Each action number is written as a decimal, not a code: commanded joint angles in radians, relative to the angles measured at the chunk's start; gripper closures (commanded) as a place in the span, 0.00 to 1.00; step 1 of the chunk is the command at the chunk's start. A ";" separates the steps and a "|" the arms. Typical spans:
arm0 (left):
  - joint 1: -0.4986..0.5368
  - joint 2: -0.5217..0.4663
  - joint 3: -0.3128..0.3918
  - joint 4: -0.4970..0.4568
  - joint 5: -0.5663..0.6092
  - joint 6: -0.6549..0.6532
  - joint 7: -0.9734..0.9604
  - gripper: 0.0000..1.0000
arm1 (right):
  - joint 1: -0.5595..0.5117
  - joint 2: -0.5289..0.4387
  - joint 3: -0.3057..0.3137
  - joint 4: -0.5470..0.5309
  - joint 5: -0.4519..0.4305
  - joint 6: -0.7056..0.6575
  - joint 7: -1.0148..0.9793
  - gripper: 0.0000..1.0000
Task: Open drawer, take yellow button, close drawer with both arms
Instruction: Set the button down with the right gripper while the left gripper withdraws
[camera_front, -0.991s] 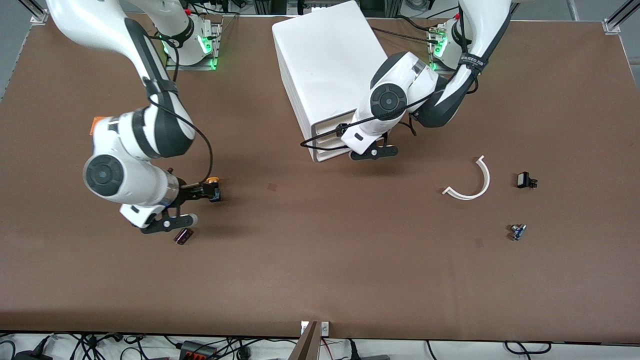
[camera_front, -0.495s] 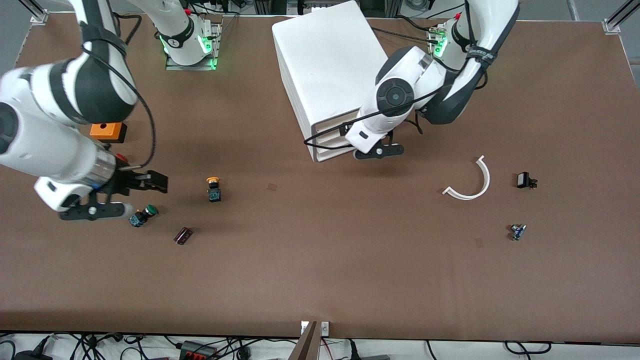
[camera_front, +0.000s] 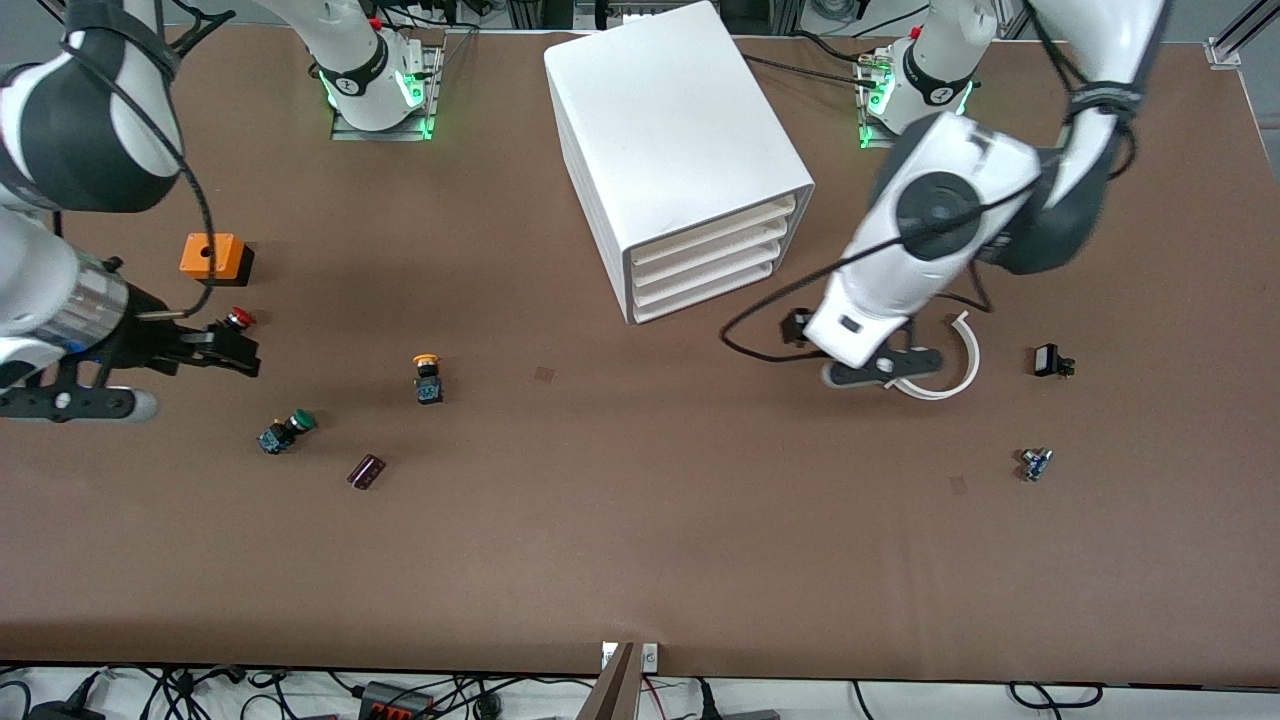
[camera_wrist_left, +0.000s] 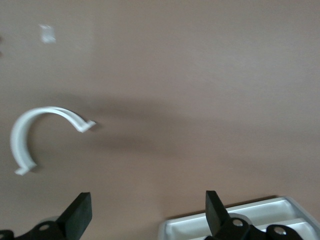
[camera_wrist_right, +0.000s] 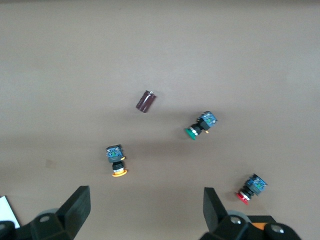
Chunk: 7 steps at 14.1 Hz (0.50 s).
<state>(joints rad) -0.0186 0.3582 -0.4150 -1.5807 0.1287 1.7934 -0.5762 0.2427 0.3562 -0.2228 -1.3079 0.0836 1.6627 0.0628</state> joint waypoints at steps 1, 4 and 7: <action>0.095 -0.013 -0.016 0.125 0.025 -0.178 0.184 0.00 | -0.084 -0.023 0.031 0.041 0.013 -0.043 -0.003 0.00; 0.169 -0.028 -0.011 0.206 0.023 -0.296 0.370 0.00 | -0.216 -0.060 0.124 0.029 0.008 -0.063 -0.008 0.00; 0.195 -0.105 0.068 0.183 0.006 -0.305 0.607 0.00 | -0.296 -0.083 0.192 0.012 -0.002 -0.075 -0.067 0.00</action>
<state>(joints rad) 0.1771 0.3038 -0.4012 -1.3817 0.1323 1.5060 -0.1144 -0.0087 0.3004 -0.0814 -1.2768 0.0835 1.6046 0.0276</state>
